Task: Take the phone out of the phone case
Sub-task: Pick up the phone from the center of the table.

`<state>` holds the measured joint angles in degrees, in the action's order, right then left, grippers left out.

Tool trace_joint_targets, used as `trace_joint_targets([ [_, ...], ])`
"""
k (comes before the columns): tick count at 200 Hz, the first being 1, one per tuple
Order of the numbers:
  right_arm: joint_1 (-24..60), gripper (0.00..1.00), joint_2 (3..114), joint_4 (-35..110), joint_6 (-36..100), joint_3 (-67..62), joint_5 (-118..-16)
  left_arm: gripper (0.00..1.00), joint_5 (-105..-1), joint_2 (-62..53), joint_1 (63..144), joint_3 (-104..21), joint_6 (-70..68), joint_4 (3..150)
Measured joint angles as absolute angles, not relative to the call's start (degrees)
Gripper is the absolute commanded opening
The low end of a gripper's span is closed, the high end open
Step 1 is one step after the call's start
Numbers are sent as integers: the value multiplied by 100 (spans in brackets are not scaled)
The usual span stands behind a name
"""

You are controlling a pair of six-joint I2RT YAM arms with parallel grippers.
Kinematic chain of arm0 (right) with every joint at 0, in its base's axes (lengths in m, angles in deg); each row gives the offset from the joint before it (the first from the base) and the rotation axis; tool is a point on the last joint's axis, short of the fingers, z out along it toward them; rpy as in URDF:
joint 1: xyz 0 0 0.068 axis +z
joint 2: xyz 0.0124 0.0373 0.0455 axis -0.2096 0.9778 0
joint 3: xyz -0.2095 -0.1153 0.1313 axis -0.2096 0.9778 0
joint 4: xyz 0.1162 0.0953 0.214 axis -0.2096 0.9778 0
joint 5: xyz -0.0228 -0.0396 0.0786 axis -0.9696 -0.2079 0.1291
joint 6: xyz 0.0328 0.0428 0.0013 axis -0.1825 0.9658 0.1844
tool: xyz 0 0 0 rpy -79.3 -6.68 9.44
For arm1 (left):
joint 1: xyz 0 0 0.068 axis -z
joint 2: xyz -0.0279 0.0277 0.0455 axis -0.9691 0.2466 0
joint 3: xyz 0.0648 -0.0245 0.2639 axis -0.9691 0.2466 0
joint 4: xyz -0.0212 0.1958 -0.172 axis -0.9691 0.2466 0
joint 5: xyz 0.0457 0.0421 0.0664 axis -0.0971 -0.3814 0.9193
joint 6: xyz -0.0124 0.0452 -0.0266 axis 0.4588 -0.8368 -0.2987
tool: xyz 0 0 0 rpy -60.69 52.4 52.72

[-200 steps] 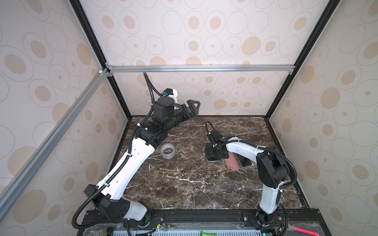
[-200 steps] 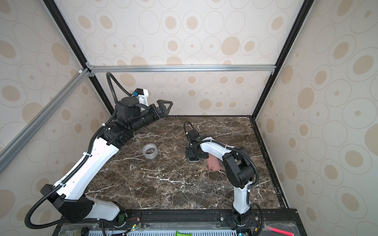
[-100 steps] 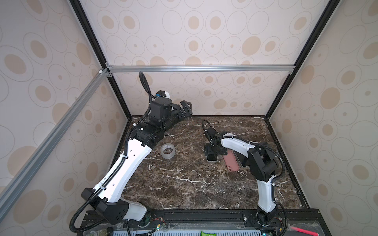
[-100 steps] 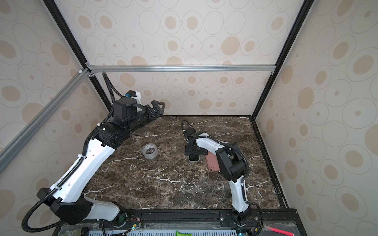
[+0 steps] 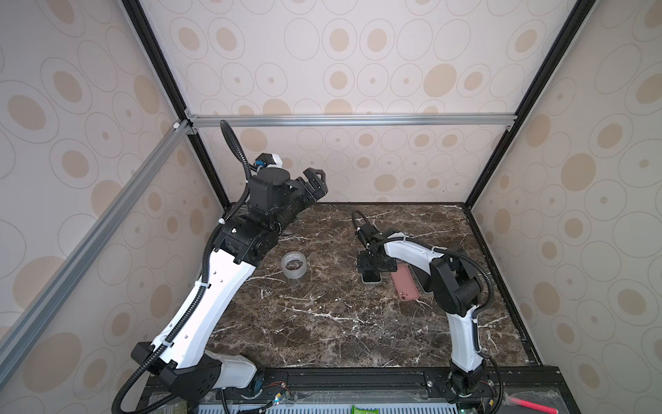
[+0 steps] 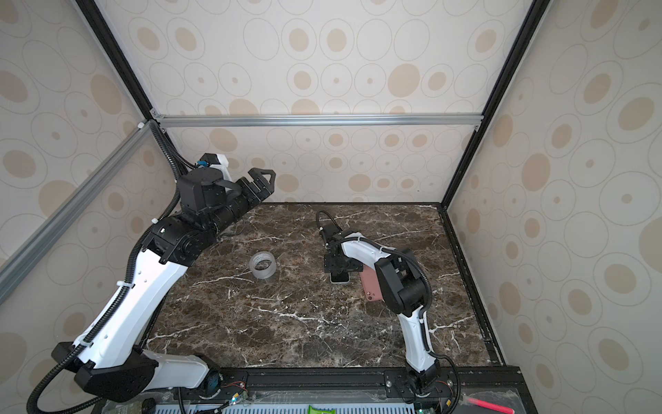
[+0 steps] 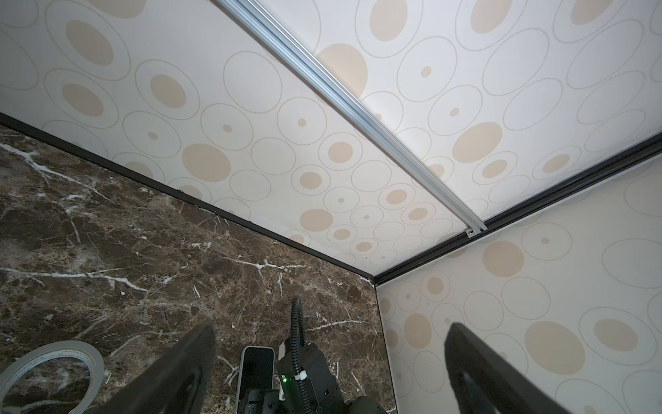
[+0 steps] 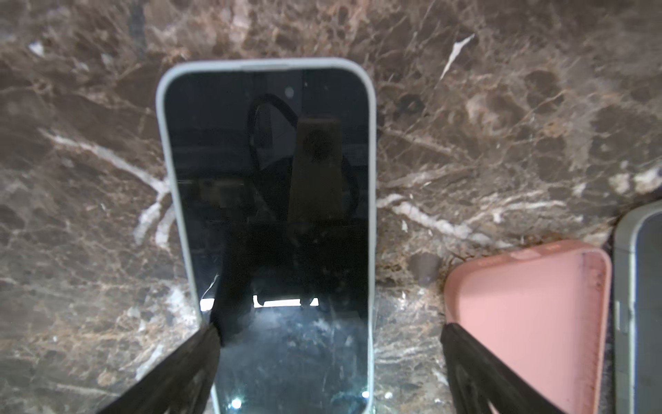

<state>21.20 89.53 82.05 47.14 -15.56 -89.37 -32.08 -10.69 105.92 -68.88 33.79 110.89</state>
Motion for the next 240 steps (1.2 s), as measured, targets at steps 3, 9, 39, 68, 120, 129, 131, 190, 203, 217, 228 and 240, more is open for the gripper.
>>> trace_joint_targets([
  [3, 2120, 98, 8904, 8178, 4712, -1510, -8939, 99, -3204, -1069, 10592, -6888, 3383, 11089],
  [9, 2120, 99, 8821, 8137, 4712, -1421, -8915, 99, -3189, -1072, 10592, -6888, 3398, 11087],
  [39, 2120, 99, 8487, 7901, 4703, -1248, -8600, 99, -3184, -1102, 10592, -6815, 3486, 11012],
  [68, 2120, 99, 8533, 7811, 4683, -1303, -8397, 99, -3230, -1159, 10592, -6654, 3527, 10901],
  [120, 2120, 99, 8922, 7816, 4624, -1357, -8281, 99, -3204, -1369, 10592, -6380, 3545, 10700],
  [129, 2120, 99, 8979, 7822, 4618, -1379, -8277, 99, -3169, -1417, 10592, -6339, 3547, 10676],
  [131, 2120, 99, 8994, 7820, 4616, -1384, -8272, 99, -3158, -1432, 10592, -6328, 3547, 10669],
  [190, 2116, 87, 9095, 7861, 4557, -1475, -8281, 99, -2999, -1581, 10592, -6249, 3663, 10525],
  [203, 2113, 82, 9097, 7868, 4554, -1482, -8286, 99, -2999, -1581, 10592, -6203, 3733, 10481],
  [217, 2100, 77, 9103, 7875, 4539, -1486, -8292, 99, -2999, -1583, 10592, -6125, 3816, 10461],
  [228, 2096, 73, 9103, 7877, 4539, -1486, -8288, 99, -2999, -1585, 10592, -6068, 3881, 10464],
  [240, 2094, 70, 9103, 7879, 4539, -1486, -8288, 99, -2996, -1592, 10592, -6022, 3945, 10457],
])
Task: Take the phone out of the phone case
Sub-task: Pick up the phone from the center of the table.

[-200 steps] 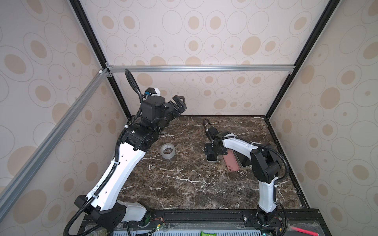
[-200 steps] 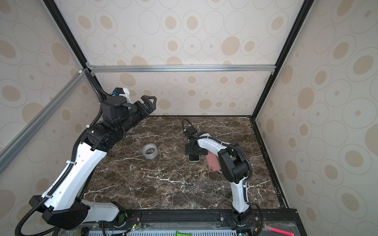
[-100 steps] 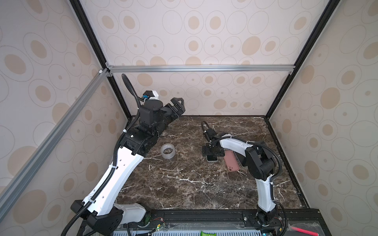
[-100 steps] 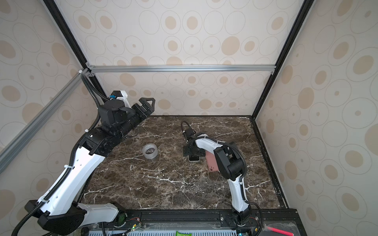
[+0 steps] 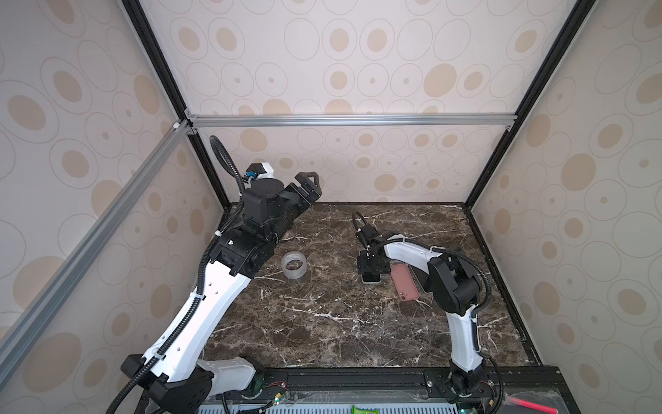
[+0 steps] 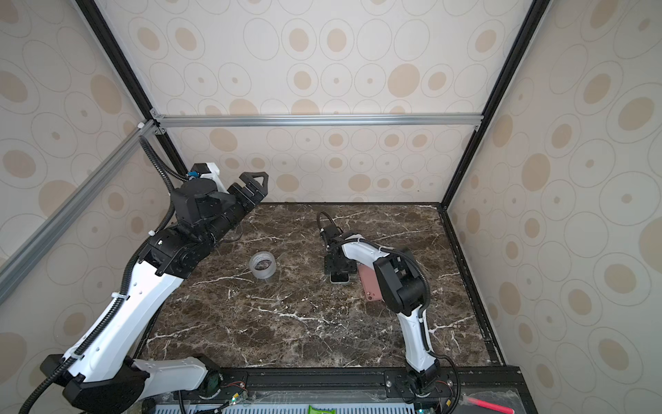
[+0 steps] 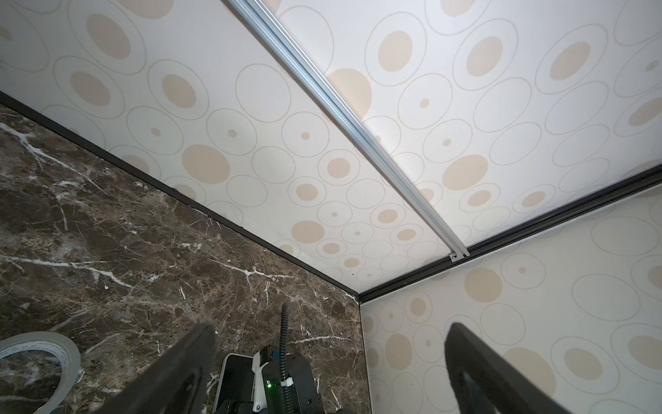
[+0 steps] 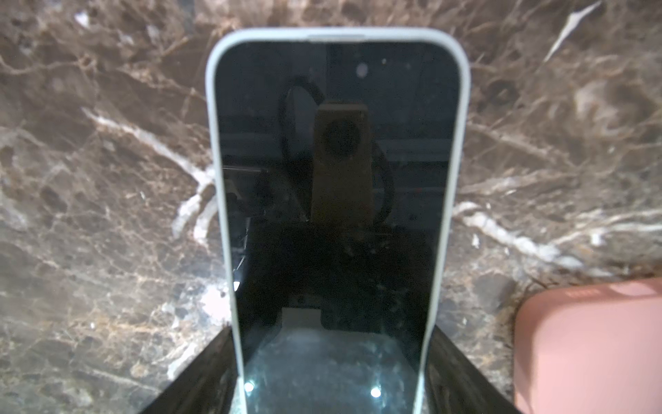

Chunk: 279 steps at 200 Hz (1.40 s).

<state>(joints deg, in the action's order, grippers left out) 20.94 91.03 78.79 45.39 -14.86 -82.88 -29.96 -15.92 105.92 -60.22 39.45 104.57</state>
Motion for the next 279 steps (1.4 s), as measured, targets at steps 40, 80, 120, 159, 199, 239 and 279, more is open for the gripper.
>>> trace_joint_targets([
  [40, 2094, 56, 9068, 7807, 4537, -1414, -8288, 99, -2983, -1662, 10592, -5952, 4089, 10413],
  [80, 2096, 47, 8931, 7575, 4539, -1185, -8294, 99, -3001, -1550, 10589, -5915, 4085, 10420],
  [120, 2120, 43, 8712, 7459, 4561, -866, -8281, 99, -3047, -1876, 10528, -4652, 3921, 10298],
  [159, 2231, 38, 8273, 7492, 4607, -321, -8194, 99, -3066, -1972, 10476, -4328, 3490, 10586],
  [199, 2321, 34, 7569, 7343, 4668, 251, -8135, 99, -3169, -1928, 10463, -4000, 3180, 10645],
  [239, 2319, 32, 6758, 6941, 4756, 861, -8124, 99, -3554, -2219, 10443, -2778, 3066, 9843],
  [279, 2325, 32, 6209, 6544, 4734, 1211, -8041, 99, -4308, -2387, 10439, -2180, 2946, 8927],
])
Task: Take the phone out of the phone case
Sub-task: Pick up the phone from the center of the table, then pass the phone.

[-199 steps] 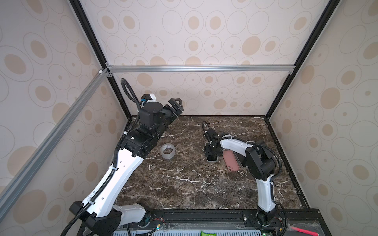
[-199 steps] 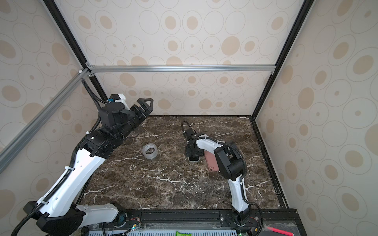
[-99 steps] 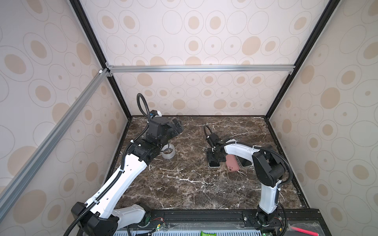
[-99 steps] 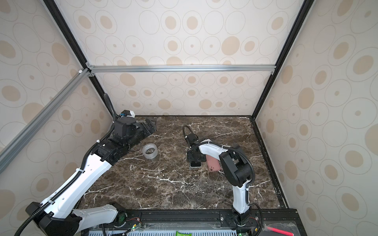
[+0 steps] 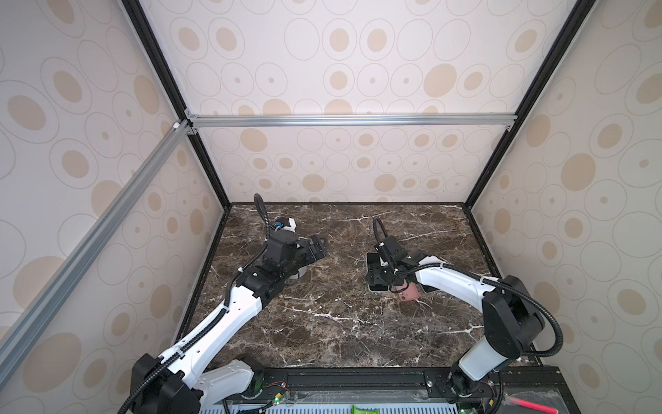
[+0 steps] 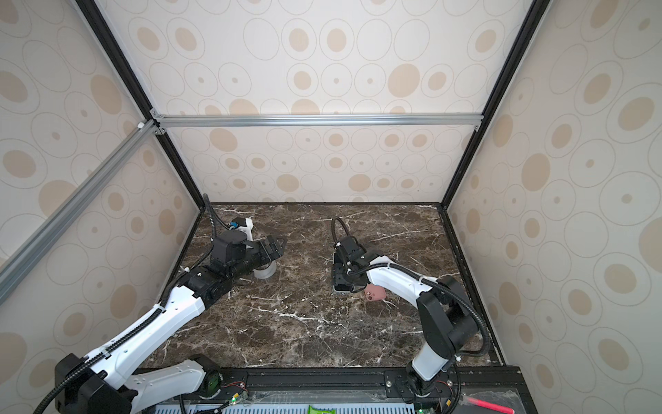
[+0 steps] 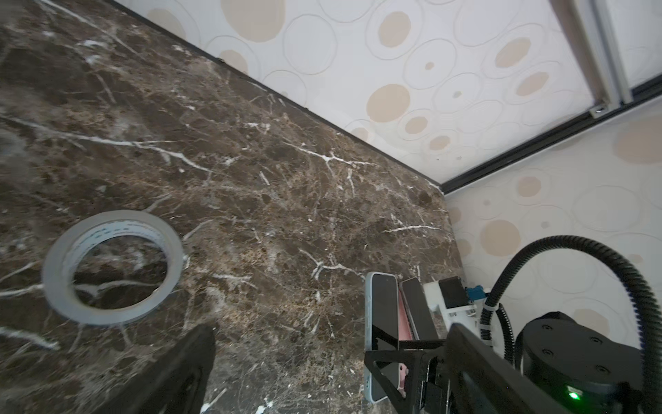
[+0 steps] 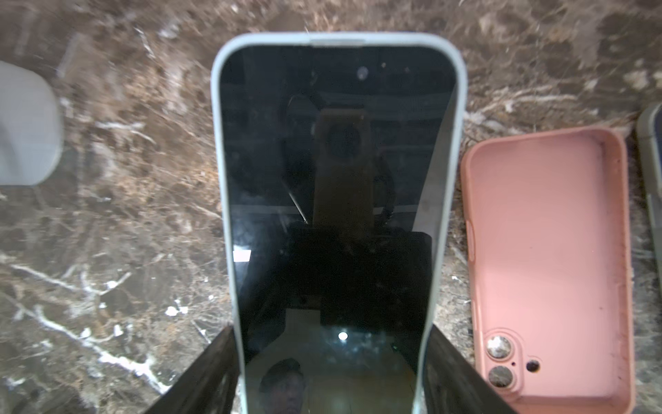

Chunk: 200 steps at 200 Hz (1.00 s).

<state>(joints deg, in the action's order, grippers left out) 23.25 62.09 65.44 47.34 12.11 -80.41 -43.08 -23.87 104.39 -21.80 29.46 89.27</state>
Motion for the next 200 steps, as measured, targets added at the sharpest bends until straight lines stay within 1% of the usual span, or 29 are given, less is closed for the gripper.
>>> trace_joint_targets([
  [53, 2546, 32, 5611, 6139, 4618, 1445, -8014, 99, -5302, -2256, 10436, -1729, 2894, 7651],
  [111, 3143, 31, 5215, 5831, 4336, 1488, -8146, 98, -5849, -2169, 10436, -1430, 2929, 6717],
  [123, 3267, 31, 5189, 5796, 4266, 1488, -8200, 97, -5923, -2121, 10436, -1401, 2963, 6569],
  [136, 3392, 31, 5176, 5763, 4185, 1488, -8261, 93, -6002, -2057, 10439, -1373, 3009, 6431],
  [155, 3541, 31, 5176, 5728, 4078, 1486, -8347, 91, -6087, -1957, 10441, -1360, 3053, 6344],
  [175, 3659, 31, 5169, 5687, 3980, 1486, -8436, 86, -6076, -1845, 10454, -1360, 3073, 6368],
  [200, 3746, 31, 5084, 5634, 3908, 1486, -8454, 84, -5980, -1740, 10463, -1360, 3119, 6549],
])
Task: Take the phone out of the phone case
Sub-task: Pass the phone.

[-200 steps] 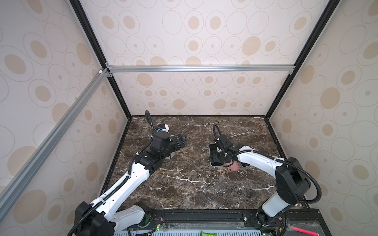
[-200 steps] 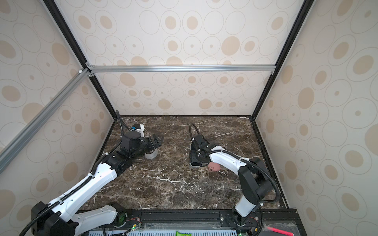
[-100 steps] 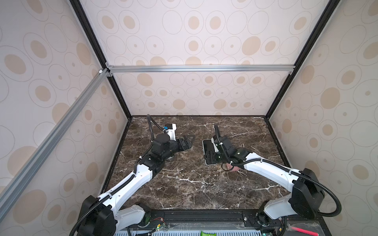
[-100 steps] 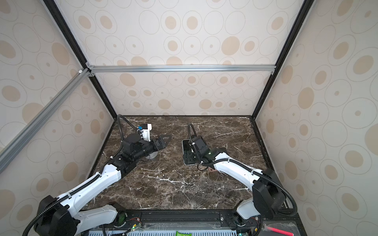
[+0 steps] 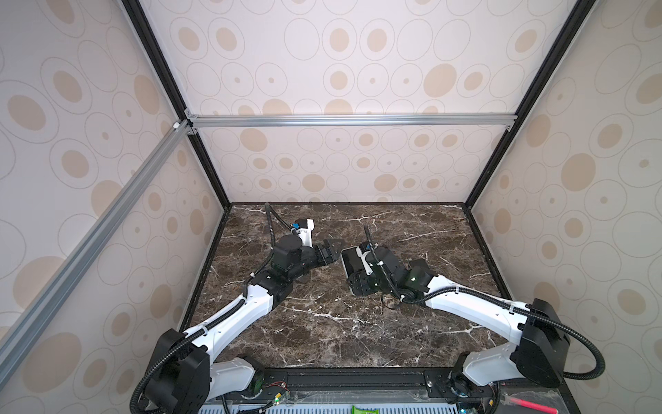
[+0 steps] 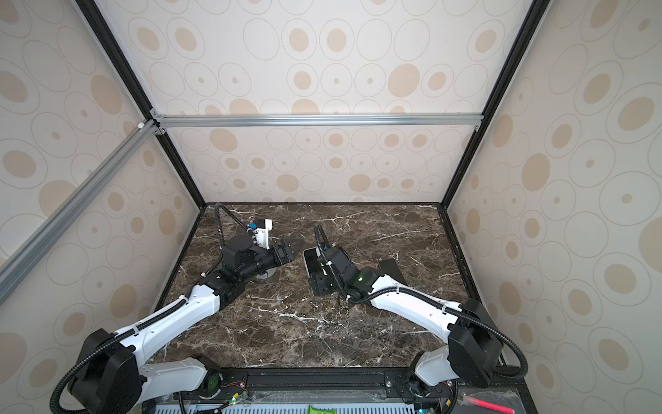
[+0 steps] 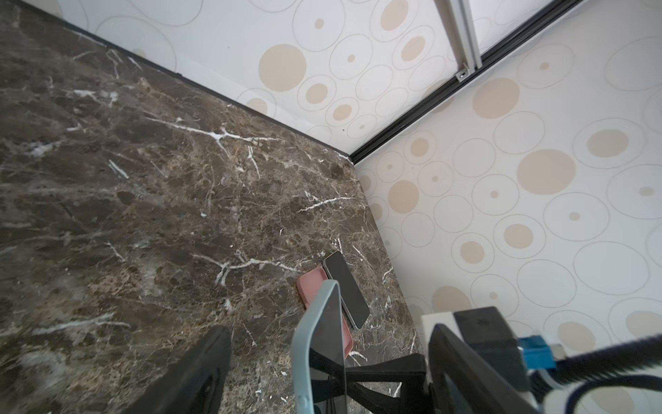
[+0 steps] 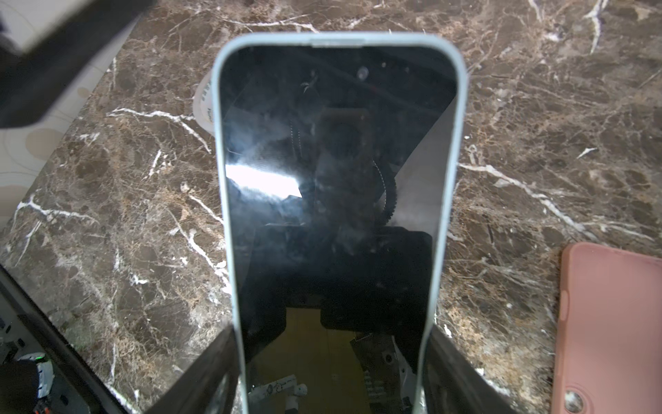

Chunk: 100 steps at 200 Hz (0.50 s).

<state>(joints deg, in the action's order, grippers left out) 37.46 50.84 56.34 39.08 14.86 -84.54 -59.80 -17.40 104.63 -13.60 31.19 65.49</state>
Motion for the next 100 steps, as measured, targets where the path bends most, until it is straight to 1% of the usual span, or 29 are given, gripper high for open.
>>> trace_joint_targets([
  [18, 3779, 31, 4959, 5569, 3853, 1486, -8445, 82, -6000, -1596, 10469, -1360, 3193, 6569],
  [41, 3801, 31, 4826, 5455, 3803, 1486, -8434, 75, -6115, -1421, 10471, -1351, 3320, 6540],
  [80, 3820, 31, 4795, 5394, 3741, 1486, -8414, 55, -6450, -1229, 10480, -1305, 3536, 6171],
  [100, 3820, 31, 4795, 5394, 3735, 1486, -8414, 46, -6568, -1177, 10506, -1288, 3613, 6020],
])
